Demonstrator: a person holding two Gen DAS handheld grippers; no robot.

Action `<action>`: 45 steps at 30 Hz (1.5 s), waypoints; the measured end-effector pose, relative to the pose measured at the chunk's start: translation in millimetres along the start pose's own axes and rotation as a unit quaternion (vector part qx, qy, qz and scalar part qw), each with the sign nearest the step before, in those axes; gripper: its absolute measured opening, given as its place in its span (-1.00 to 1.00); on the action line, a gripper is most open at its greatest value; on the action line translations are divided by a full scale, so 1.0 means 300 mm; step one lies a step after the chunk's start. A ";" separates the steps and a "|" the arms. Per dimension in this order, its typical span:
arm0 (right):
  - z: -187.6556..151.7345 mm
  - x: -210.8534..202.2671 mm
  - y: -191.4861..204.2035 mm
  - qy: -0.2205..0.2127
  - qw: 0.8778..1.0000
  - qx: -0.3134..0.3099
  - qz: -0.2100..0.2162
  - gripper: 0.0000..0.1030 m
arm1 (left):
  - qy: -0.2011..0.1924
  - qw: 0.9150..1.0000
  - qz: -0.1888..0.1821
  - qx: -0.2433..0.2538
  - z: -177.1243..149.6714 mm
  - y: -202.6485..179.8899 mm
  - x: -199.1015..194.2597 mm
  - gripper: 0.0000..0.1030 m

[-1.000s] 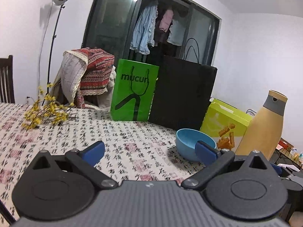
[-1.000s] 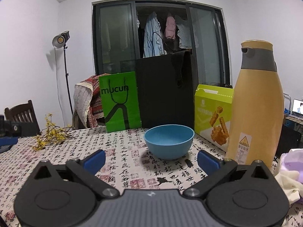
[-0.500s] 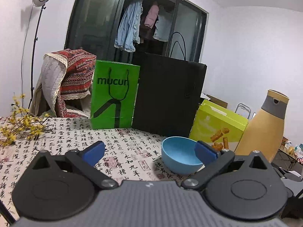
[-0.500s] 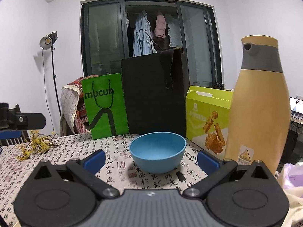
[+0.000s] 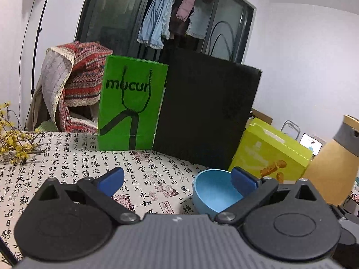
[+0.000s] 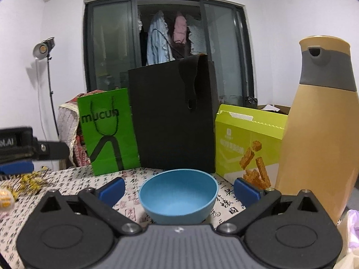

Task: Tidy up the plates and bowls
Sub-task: 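Bring both open grippers to the blue bowl beside the yellow-green box, then close the left gripper on the blue bowl rim while the right gripper closes too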

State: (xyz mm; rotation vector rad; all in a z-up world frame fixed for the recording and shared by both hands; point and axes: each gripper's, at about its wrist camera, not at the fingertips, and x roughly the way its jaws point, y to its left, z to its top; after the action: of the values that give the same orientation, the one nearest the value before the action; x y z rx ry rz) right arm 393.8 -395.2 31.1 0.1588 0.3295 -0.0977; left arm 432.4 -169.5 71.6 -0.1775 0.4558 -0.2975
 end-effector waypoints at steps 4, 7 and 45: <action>0.022 0.055 -0.006 0.004 1.000 0.006 -0.013 1.00 | 0.013 1.000 0.003 -0.002 0.014 0.003 0.078 1.00; 0.029 0.101 -0.007 0.009 1.000 0.006 -0.028 1.00 | 0.025 1.000 0.003 0.000 0.011 -0.001 0.142 1.00; -0.123 0.353 -0.113 0.079 0.991 0.066 -0.082 0.35 | 0.130 0.988 -0.038 0.075 -0.101 -0.060 0.547 0.99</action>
State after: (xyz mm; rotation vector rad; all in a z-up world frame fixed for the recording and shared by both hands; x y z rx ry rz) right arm 477.8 -429.5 -42.8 0.2716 0.4936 -0.2714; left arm 554.7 -242.2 -17.7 -0.0082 0.6835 -0.4317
